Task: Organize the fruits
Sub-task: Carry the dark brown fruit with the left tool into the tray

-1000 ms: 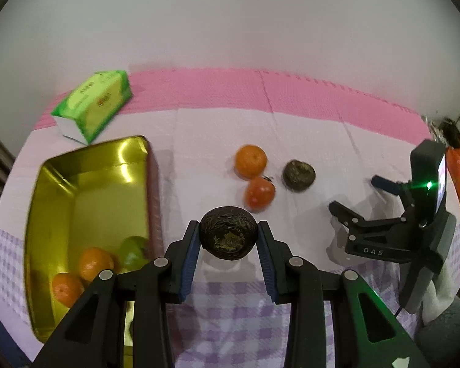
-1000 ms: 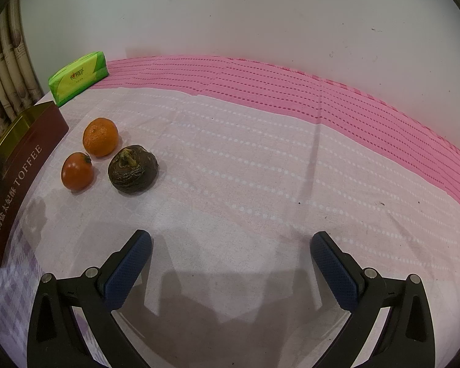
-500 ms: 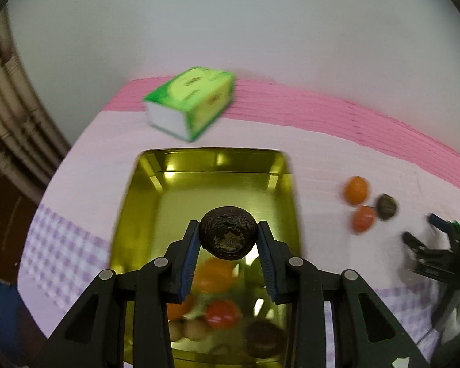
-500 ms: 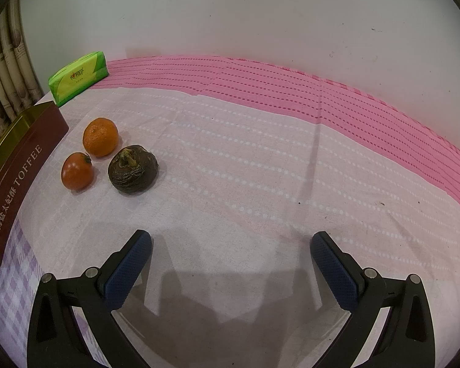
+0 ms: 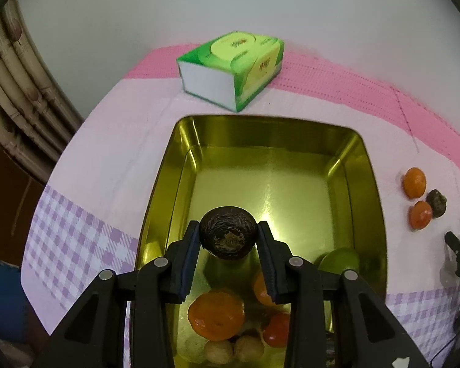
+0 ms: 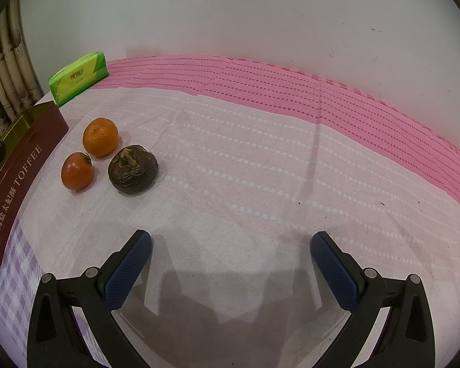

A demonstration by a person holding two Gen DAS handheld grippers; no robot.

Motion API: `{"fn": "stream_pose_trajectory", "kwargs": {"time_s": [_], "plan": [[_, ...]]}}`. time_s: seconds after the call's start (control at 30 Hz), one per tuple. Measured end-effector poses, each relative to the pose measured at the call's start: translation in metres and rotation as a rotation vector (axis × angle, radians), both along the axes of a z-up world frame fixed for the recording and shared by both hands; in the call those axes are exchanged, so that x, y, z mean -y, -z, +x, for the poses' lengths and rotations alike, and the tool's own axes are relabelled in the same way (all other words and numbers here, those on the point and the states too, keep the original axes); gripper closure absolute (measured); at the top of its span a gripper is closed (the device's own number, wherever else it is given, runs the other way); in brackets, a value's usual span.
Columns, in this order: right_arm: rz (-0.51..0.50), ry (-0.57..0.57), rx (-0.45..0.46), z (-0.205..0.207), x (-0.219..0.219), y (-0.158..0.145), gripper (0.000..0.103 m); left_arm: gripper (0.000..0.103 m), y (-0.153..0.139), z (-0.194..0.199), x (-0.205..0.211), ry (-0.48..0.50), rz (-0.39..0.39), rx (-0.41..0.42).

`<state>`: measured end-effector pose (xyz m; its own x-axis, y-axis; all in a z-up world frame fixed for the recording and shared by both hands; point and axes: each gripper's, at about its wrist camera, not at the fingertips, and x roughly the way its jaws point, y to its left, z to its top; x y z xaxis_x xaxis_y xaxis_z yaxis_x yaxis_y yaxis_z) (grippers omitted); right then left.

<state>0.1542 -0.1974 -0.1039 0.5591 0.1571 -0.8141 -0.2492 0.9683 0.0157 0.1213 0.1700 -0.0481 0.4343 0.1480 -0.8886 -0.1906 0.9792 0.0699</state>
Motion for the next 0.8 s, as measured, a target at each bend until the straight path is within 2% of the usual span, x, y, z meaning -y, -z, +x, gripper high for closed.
{"fn": "stream_pose_trajectory", "kwargs": {"time_s": [0.8], "plan": [[0.000,0.000,0.000,0.000,0.000,0.000,0.000,0.069,0.023,-0.002,-0.007,-0.030,-0.007,-0.061]]}}
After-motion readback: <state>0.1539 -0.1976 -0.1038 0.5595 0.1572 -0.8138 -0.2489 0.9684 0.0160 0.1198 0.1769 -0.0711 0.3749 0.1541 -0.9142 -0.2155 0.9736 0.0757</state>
